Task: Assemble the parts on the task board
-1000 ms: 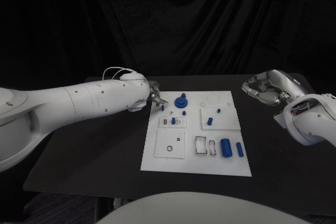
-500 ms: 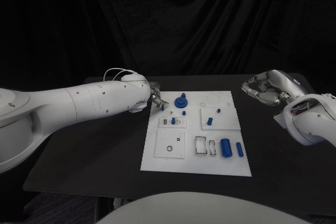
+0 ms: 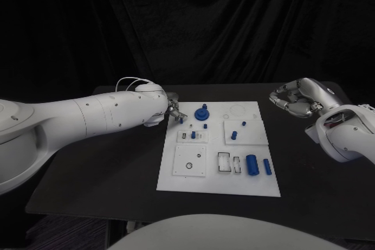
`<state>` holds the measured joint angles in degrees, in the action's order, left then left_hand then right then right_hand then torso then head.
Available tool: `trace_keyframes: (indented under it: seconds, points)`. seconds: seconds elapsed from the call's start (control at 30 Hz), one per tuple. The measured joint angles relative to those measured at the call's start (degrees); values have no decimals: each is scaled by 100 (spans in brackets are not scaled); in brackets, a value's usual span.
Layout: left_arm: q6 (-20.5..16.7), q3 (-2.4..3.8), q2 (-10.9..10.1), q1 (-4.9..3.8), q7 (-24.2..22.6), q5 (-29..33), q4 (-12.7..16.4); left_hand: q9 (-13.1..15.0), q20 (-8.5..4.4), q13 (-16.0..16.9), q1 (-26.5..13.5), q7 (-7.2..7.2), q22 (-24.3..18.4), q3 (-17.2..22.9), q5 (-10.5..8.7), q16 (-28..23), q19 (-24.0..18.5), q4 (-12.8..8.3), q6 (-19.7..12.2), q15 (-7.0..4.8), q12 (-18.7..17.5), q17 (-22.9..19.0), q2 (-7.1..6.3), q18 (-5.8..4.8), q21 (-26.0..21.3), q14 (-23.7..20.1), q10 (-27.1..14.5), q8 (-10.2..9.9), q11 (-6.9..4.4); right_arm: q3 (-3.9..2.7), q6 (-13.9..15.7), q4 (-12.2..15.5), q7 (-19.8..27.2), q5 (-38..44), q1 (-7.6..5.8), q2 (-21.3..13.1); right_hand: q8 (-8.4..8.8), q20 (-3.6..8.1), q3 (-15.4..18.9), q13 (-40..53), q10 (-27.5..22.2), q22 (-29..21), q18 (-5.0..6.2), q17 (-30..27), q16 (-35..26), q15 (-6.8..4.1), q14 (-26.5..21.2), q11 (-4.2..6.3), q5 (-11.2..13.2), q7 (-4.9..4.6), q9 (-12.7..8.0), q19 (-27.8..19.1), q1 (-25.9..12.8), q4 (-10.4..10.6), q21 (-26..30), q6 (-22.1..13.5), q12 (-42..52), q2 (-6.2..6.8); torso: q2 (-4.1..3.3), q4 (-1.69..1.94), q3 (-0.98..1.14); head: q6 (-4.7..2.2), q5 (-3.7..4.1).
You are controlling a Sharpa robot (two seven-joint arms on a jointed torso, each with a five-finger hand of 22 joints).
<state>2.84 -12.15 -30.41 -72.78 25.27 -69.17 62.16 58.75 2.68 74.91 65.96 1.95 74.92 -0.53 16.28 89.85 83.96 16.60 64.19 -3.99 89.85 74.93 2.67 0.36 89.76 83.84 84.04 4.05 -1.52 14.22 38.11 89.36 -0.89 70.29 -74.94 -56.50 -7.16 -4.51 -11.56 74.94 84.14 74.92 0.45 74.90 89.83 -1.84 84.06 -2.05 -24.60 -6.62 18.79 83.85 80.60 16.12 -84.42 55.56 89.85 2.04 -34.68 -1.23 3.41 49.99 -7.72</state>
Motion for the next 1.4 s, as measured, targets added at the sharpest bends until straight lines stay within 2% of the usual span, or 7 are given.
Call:
trace_keyframes:
  seconds: [0.37,0.57,0.8,0.87,1.1,1.3,1.4]
  points:
    - [2,0,20,69,-1,0,-13,-37,-21,0,62,0,0,0,66,0,21,0,0,0,0,-1,19,0,0,0,0,0,0,0,-6,0,-1,0,0,-6,0,0,0,0,0,0,0,0,0,0,0,0,0,0,0,0,0,0,0,0,0,0,3,-1,1,0,-8]
    - [-3,0,21,91,-23,0,-31,-119,-21,0,183,0,-1,58,397,0,21,-23,0,-21,0,-1,18,0,0,22,0,0,0,0,-8,3,-2,0,0,-14,0,0,-16,-1,0,-1,0,0,0,0,0,0,0,0,0,0,23,-16,0,0,0,23,3,-1,1,0,-1]
    - [-26,0,21,106,-70,0,-41,-146,-21,0,193,0,0,80,498,0,21,-31,0,-21,0,-1,28,0,-23,22,0,0,0,2,-9,3,-2,0,0,-15,0,0,-16,-1,0,-1,0,0,0,0,0,0,0,0,0,0,23,-16,0,0,0,23,3,-1,1,0,-7]
    - [-40,0,21,109,-87,0,-41,-164,-43,0,242,0,-1,114,619,0,0,-3,0,-21,0,-1,17,0,-23,21,0,0,0,1,-10,3,-3,0,1,-15,0,0,-15,-1,0,-1,0,0,0,0,0,0,0,0,0,0,23,-16,0,0,0,22,2,-3,1,0,-12]
    - [-90,0,18,115,-147,0,-34,-170,-43,0,266,-25,-1,162,822,0,-1,-14,25,-21,0,-2,-6,0,-23,21,-4,6,-3,1,-15,3,-5,0,1,-14,0,0,-15,-2,0,2,0,0,0,0,0,0,0,-20,0,0,23,-16,0,20,0,22,1,-2,1,0,-13]
    - [-146,0,-25,118,-186,0,4,-134,-43,0,396,-64,-1,329,1258,0,0,-38,64,-42,0,-2,-89,0,-23,0,1,84,-40,0,-23,3,-9,0,1,-14,0,0,-15,-2,0,3,0,0,0,0,0,0,0,-20,0,0,23,-16,0,20,0,22,0,4,1,0,-9]
    - [-201,0,-88,118,-196,0,87,-118,-63,0,445,-83,-1,391,1318,0,21,-55,82,-63,0,-2,-68,0,-23,22,-16,116,-57,0,-28,7,-12,0,1,-20,0,0,-15,-2,0,3,0,0,0,0,0,0,0,-20,0,0,23,-16,0,20,0,22,-1,5,1,0,-18]
